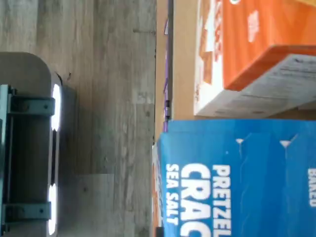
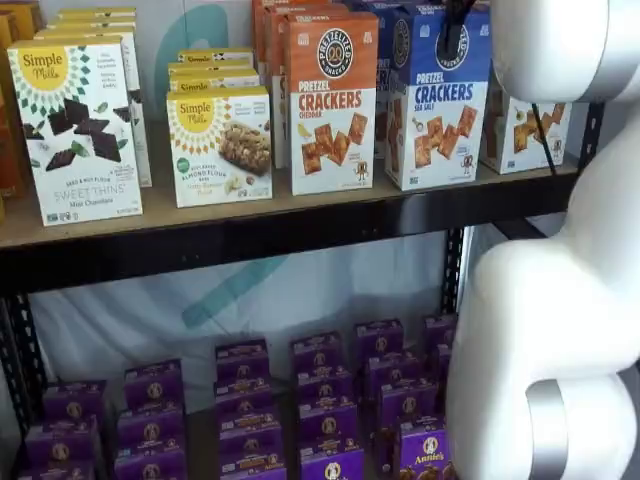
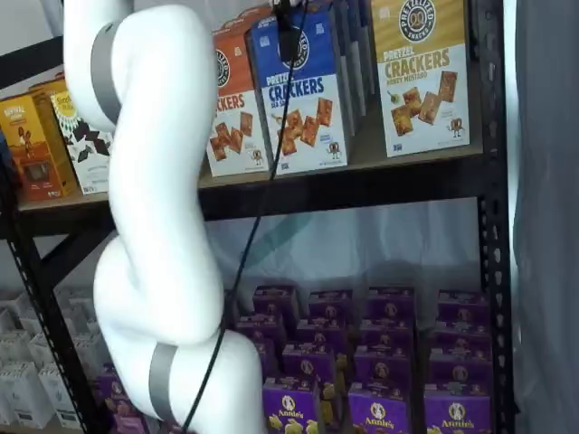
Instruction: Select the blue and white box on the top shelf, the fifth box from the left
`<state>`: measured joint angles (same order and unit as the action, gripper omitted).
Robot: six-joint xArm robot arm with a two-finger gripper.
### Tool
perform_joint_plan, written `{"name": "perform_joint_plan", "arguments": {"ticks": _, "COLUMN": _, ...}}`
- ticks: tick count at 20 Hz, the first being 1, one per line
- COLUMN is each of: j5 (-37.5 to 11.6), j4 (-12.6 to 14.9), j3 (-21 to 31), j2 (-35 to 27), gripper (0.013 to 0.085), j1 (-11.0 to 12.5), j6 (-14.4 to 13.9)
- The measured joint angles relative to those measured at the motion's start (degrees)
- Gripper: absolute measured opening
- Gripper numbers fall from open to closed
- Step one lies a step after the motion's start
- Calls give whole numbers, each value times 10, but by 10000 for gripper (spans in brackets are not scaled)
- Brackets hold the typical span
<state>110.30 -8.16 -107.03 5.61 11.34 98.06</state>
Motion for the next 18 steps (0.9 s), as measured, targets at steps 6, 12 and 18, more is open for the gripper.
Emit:
{"name": "perform_joint_plan", "arguments": {"ticks": 6, "j5": 24, "j4": 4, "j3": 33, "j2": 45, "gripper": 530, "j1": 2, "j6": 2}}
{"name": "perform_joint_plan", "arguments": {"ticks": 12, "j5": 25, "j4": 13, "j3": 109, "j2": 115, "gripper": 530, "j1": 1, "j6": 5}}
{"name": "perform_joint_plan", "arguments": {"ticks": 18, "j5": 20, "j4": 11, "j3": 185, "j2": 183, "gripper": 530, "j1": 0, "j6": 3}}
